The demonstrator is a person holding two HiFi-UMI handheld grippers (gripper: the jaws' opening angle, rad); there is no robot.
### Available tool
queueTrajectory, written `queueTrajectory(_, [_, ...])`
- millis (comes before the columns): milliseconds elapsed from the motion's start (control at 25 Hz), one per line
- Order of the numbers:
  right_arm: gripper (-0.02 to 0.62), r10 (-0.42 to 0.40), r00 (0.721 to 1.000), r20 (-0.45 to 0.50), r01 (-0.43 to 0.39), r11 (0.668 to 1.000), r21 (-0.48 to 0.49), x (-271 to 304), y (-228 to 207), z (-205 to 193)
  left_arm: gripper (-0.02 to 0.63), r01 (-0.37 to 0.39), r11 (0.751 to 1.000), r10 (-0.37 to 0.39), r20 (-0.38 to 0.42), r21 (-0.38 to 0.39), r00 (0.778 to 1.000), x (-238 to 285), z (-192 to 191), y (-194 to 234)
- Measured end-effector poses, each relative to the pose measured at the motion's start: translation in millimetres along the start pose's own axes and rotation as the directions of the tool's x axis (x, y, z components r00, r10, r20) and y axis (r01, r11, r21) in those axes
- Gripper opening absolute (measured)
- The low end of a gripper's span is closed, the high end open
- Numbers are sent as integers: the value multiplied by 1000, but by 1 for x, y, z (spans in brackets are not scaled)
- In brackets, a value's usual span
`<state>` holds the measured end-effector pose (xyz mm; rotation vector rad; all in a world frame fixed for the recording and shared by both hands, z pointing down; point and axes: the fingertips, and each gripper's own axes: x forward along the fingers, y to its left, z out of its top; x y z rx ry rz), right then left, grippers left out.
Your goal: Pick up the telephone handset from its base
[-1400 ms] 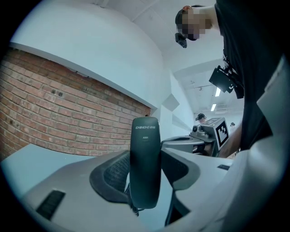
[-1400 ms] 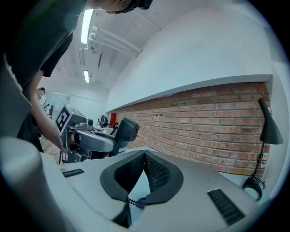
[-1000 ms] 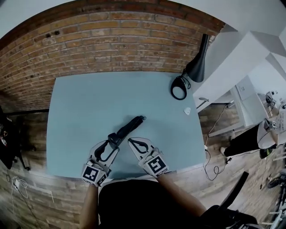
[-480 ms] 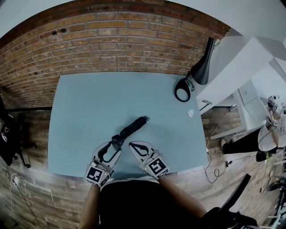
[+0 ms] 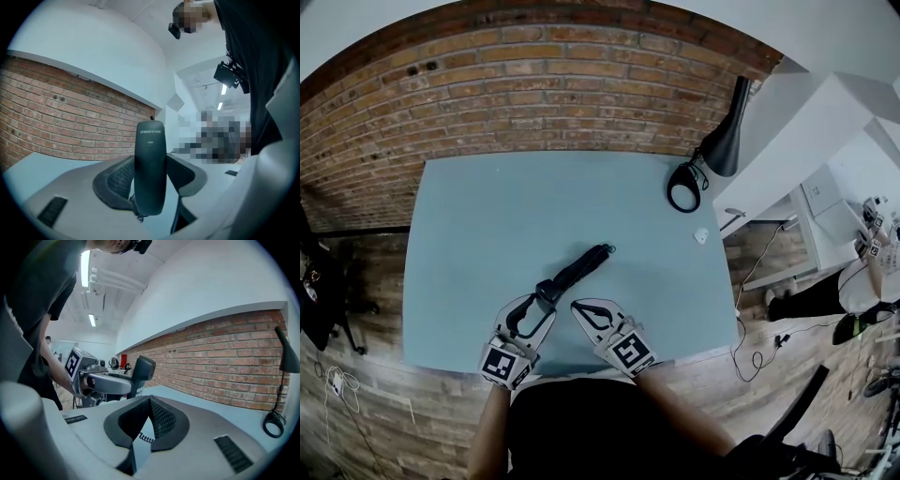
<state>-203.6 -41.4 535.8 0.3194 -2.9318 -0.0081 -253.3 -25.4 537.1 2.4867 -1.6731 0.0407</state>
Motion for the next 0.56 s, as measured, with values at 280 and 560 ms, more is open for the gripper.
queueTrajectory(280, [25, 6, 1000, -3, -6, 1000, -10, 3, 1, -1, 239, 1, 1000, -1, -3, 5, 1000, -1, 4, 3])
queueTrajectory(560, [25, 10, 1000, -6, -10, 1000, -7, 4, -4, -3, 239, -8, 1000, 8, 2, -7, 1000, 1, 4, 9])
